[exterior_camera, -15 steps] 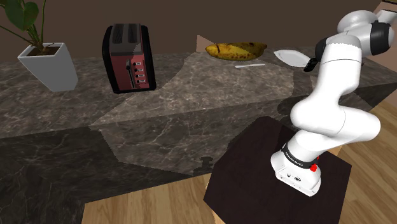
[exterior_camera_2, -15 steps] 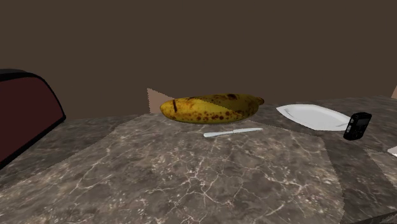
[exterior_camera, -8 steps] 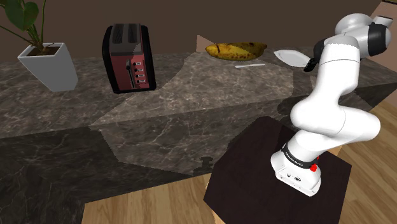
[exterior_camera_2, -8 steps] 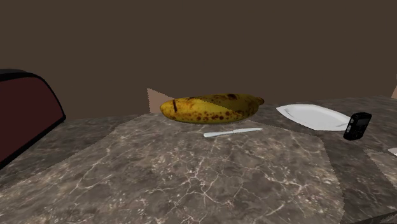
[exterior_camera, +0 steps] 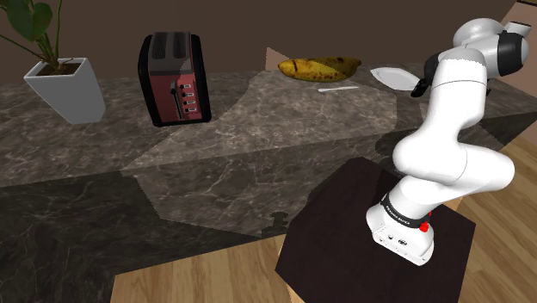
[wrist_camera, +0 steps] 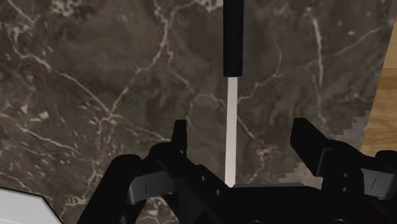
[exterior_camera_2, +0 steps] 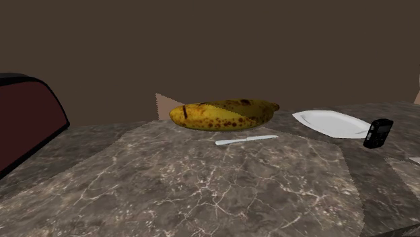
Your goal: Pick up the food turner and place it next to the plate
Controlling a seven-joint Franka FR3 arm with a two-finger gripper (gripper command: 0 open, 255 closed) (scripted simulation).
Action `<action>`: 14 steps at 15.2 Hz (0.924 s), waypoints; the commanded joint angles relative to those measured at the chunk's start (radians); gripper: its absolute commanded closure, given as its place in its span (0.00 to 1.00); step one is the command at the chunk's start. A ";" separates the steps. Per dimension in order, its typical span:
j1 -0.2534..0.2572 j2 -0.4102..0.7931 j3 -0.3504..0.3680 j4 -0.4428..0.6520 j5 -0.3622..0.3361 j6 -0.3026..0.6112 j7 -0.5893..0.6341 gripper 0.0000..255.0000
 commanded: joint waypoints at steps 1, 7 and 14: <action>0.000 0.000 0.000 0.000 0.000 0.000 0.000 0.00; -0.008 -0.042 -0.021 0.064 -0.027 -0.092 0.021 0.00; -0.008 -0.042 -0.021 0.064 -0.027 -0.092 0.021 0.00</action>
